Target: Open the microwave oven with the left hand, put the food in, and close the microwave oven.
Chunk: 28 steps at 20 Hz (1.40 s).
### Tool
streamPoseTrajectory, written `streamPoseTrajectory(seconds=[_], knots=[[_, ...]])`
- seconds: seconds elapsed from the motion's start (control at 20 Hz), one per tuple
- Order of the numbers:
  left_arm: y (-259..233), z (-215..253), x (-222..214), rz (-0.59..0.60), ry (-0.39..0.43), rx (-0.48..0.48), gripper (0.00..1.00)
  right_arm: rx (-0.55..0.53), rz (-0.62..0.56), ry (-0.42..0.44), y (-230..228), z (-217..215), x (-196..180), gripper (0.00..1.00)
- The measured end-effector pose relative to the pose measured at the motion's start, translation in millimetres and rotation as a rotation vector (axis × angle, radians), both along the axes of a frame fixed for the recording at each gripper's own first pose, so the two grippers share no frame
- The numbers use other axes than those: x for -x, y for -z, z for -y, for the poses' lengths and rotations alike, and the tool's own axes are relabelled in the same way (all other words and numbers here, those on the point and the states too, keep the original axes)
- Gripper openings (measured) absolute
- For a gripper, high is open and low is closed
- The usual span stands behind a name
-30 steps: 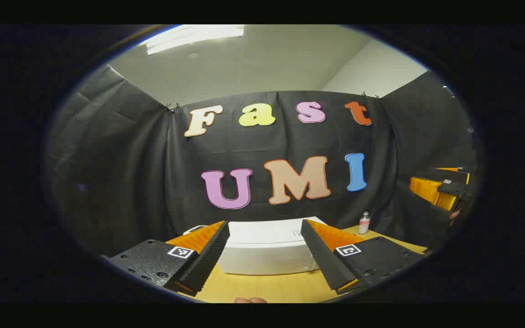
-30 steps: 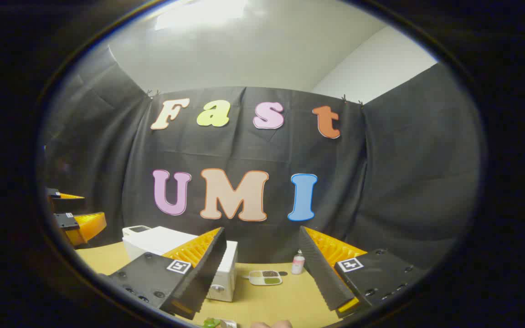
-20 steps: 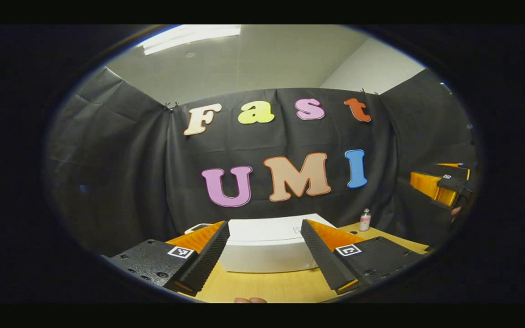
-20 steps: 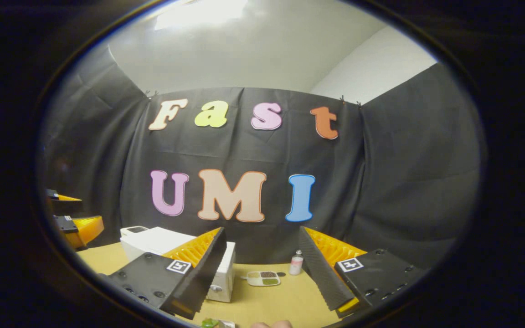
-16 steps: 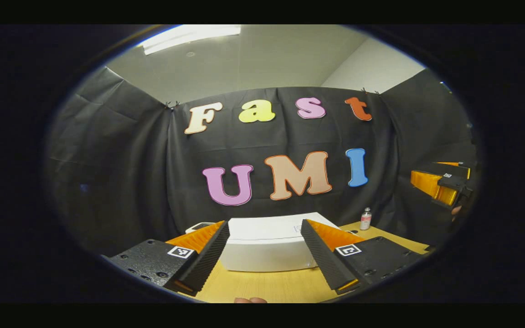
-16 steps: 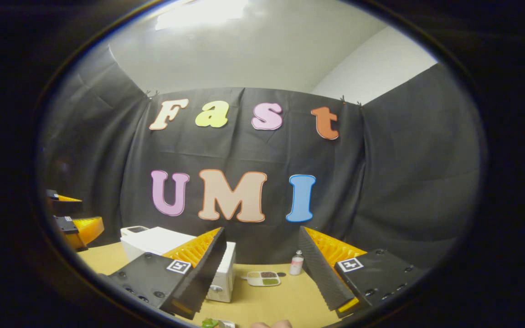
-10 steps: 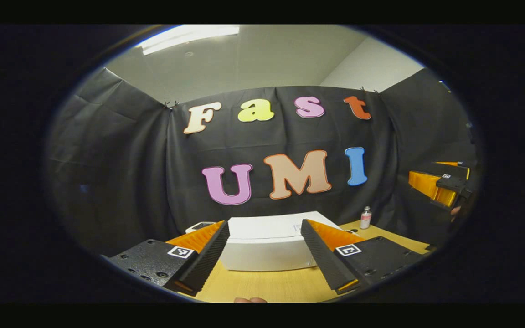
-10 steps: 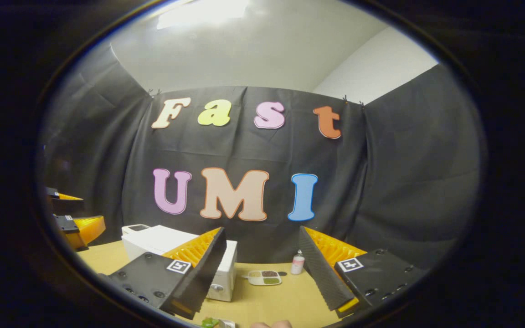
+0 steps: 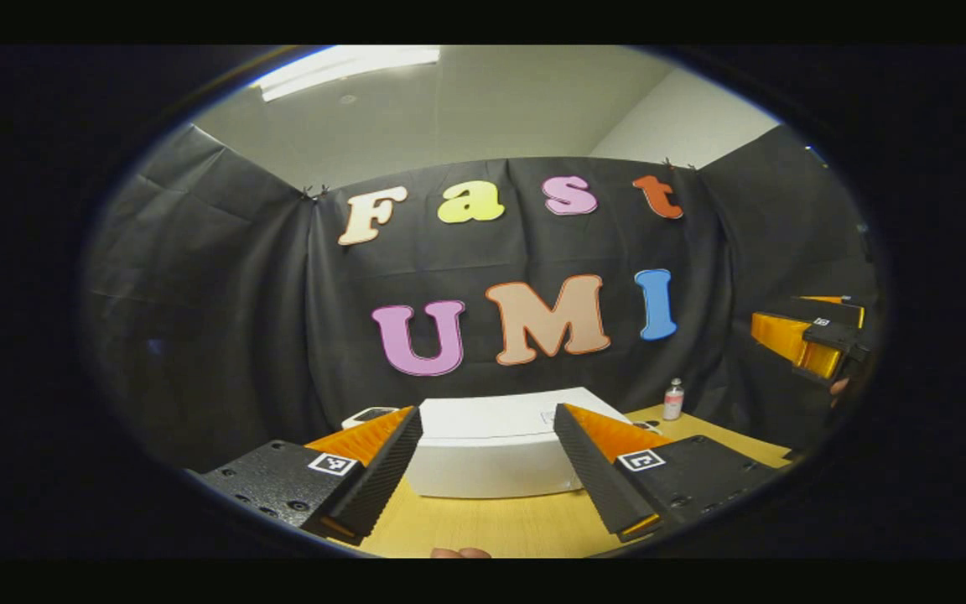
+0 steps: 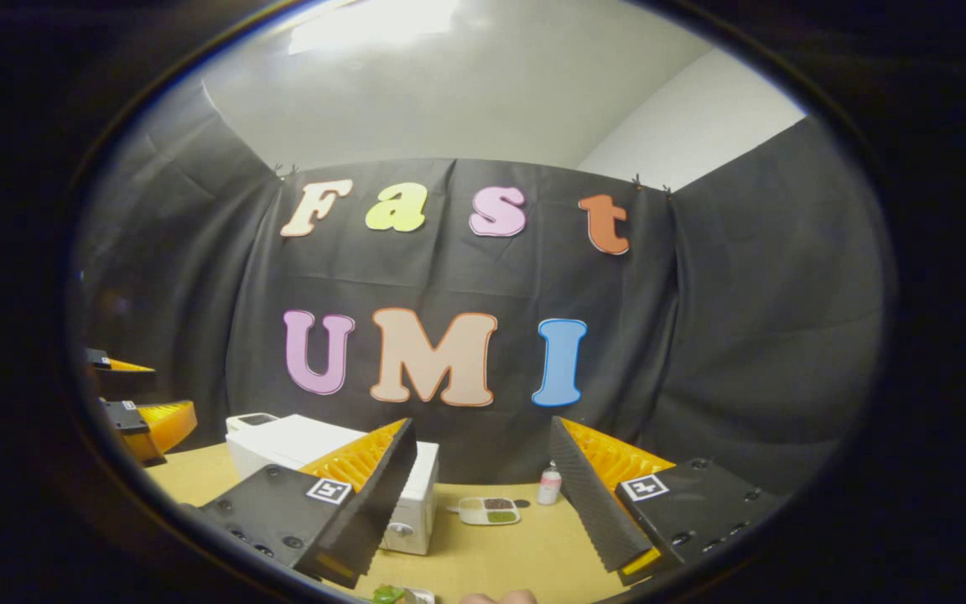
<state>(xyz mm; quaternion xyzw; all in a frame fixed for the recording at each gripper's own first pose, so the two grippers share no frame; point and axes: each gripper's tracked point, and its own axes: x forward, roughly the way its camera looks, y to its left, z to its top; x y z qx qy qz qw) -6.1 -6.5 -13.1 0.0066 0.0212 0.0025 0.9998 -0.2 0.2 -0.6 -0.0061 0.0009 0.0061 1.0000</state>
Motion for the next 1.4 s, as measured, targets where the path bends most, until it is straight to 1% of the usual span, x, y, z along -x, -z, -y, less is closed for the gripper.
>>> streamPoseTrajectory(seconds=[0.05, 0.1, 0.15, 0.2, 0.25, 0.3, 0.35, 0.4, 0.6, 0.75, 0.8, 0.85, 0.9, 0.95, 1.0, 1.05, 1.1, 1.2, 1.3, 1.35, 1.4], knots=[[3, 1, -1, -0.004, 0.002, 0.0, 1.0, 0.005, 0.003, 0.001, -2, 0, 1, 0.96], [5, 2, -2, -0.013, 0.007, -0.006, 0.97, 0.01, 0.005, 0.004, -3, 1, 1, 0.96], [7, 3, -2, -0.012, 0.01, -0.011, 1.0, 0.015, 0.005, 0.009, -2, 2, 1, 0.96], [8, 4, -5, -0.011, 0.016, -0.012, 0.97, 0.016, 0.004, 0.015, -3, 3, 2, 0.96], [12, 5, -6, -0.017, 0.023, -0.011, 1.0, 0.015, 0.004, 0.022, -5, 5, 4, 0.96], [18, 8, -9, -0.023, 0.031, -0.007, 1.0, 0.015, 0.004, 0.028, -6, 8, 7, 0.96], [24, 9, -13, -0.033, 0.039, -0.002, 0.97, 0.018, 0.003, 0.037, -6, 13, 8, 0.96], [32, 10, -17, -0.046, 0.044, 0.002, 0.97, 0.023, 0.002, 0.045, -6, 19, 10, 0.96], [81, 23, -34, -0.097, 0.073, 0.048, 0.97, 0.04, -0.007, 0.063, -5, 26, 21, 0.96], [114, 40, -53, -0.118, 0.109, 0.083, 0.97, 0.072, -0.015, 0.084, -6, 35, 32, 0.96], [123, 45, -62, -0.11, 0.117, 0.085, 0.98, 0.083, -0.02, 0.09, -7, 36, 36, 1.0], [135, 51, -69, -0.118, 0.129, 0.08, 1.0, 0.096, -0.029, 0.092, -6, 38, 38, 1.0], [146, 59, -76, -0.115, 0.143, 0.069, 0.98, 0.111, -0.036, 0.095, -7, 40, 42, 0.96], [160, 69, -81, -0.123, 0.163, 0.054, 0.97, 0.125, -0.037, 0.102, -10, 42, 45, 0.96], [172, 78, -85, -0.131, 0.185, 0.044, 0.94, 0.134, -0.037, 0.115, -13, 46, 48, 0.96], [182, 90, -91, -0.116, 0.216, 0.039, 0.97, 0.139, -0.04, 0.132, -15, 52, 52, 0.96], [195, 101, -95, -0.117, 0.246, 0.031, 0.98, 0.138, -0.046, 0.143, -17, 57, 55, 0.96], [215, 114, -105, -0.131, 0.28, 0.018, 0.97, 0.148, -0.057, 0.17, -19, 67, 61, 0.96], [235, 126, -117, -0.155, 0.29, 0.024, 0.97, 0.176, -0.066, 0.203, -23, 85, 65, 0.96], [244, 130, -123, -0.168, 0.292, 0.023, 1.0, 0.187, -0.068, 0.218, -25, 93, 68, 0.96], [250, 134, -130, -0.176, 0.291, 0.019, 0.98, 0.191, -0.068, 0.235, -28, 98, 70, 0.96]])
